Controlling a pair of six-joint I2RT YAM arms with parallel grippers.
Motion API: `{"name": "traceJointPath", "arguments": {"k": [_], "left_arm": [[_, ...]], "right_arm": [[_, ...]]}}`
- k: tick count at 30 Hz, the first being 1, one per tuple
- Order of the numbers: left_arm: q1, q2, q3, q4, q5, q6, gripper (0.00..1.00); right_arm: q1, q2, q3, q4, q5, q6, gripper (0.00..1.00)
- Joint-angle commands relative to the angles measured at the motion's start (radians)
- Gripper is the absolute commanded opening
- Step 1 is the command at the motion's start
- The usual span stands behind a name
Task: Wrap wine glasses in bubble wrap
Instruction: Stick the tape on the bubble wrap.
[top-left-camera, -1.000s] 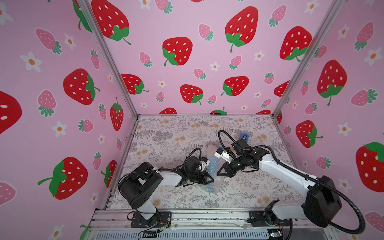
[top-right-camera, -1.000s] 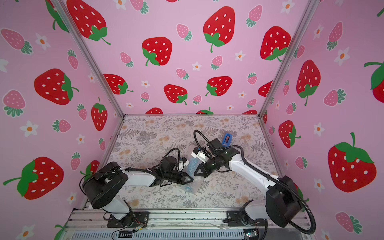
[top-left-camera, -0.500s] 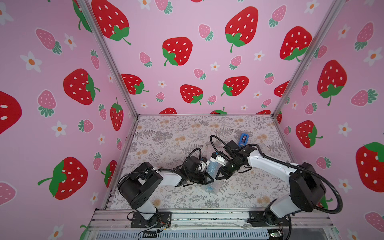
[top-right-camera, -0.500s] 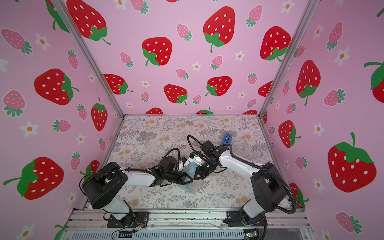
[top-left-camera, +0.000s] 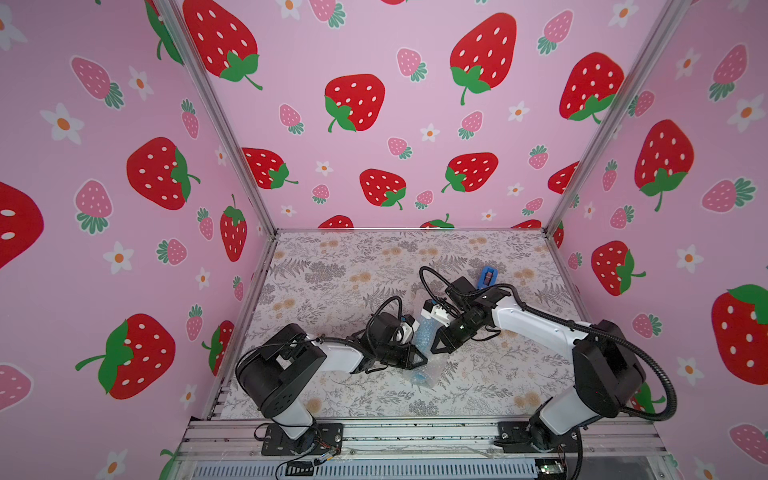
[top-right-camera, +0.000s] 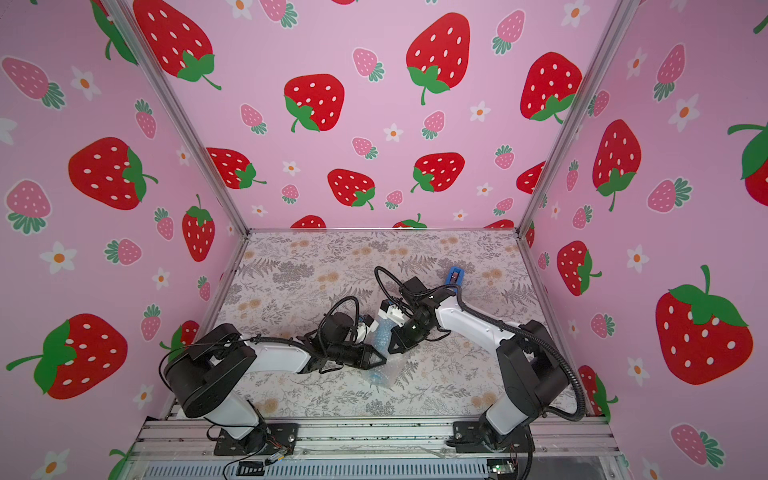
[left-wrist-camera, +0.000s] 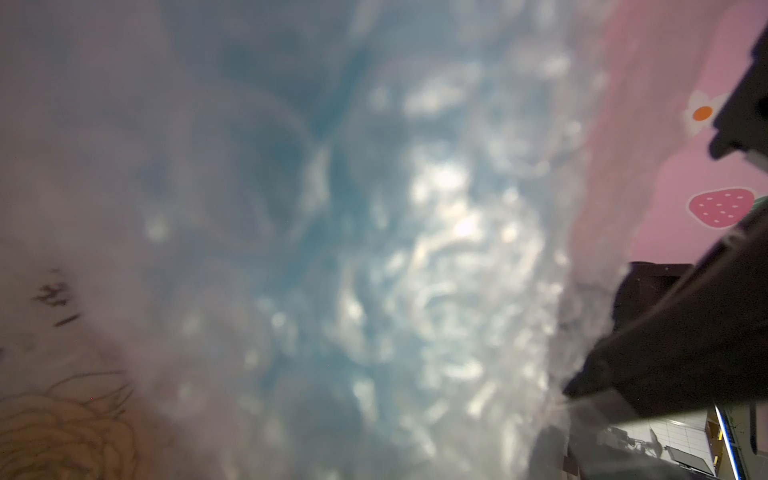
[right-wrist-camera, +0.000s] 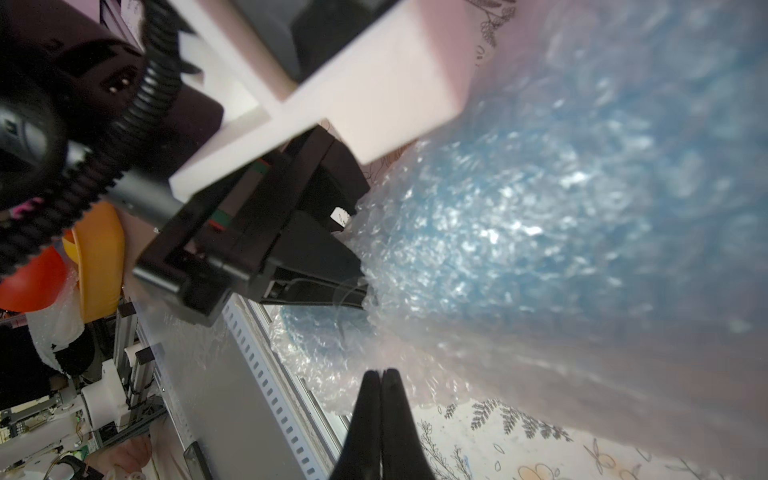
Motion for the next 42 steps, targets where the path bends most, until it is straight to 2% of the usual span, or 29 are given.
{"name": "traceJointPath", "arguments": {"k": [1,23,30,40,42], "left_arm": [[0.002,0.020,-0.023,-0.024,-0.015,0.027,0.21],[0.003,0.011,-0.028,-0.019,-0.012,0.029,0.21],[0.002,0.020,-0.027,-0.014,-0.010,0.029,0.21],[0.002,0.029,-0.026,-0.005,-0.010,0.028,0.20],[0.003,0.034,-0.028,0.001,-0.010,0.026,0.20]], "right_arm": [[-0.015,0.026,0.023,-0.020,0.038,0.028,0.00],[-0.015,0.071,0.060,0.019,0.053,0.209,0.00],[-0.015,0.065,0.079,-0.006,0.083,0.258,0.29],[-0.014,0.053,0.094,-0.039,0.151,0.285,0.40],[-0.013,0.039,0.097,-0.059,0.166,0.280,0.45]]}}
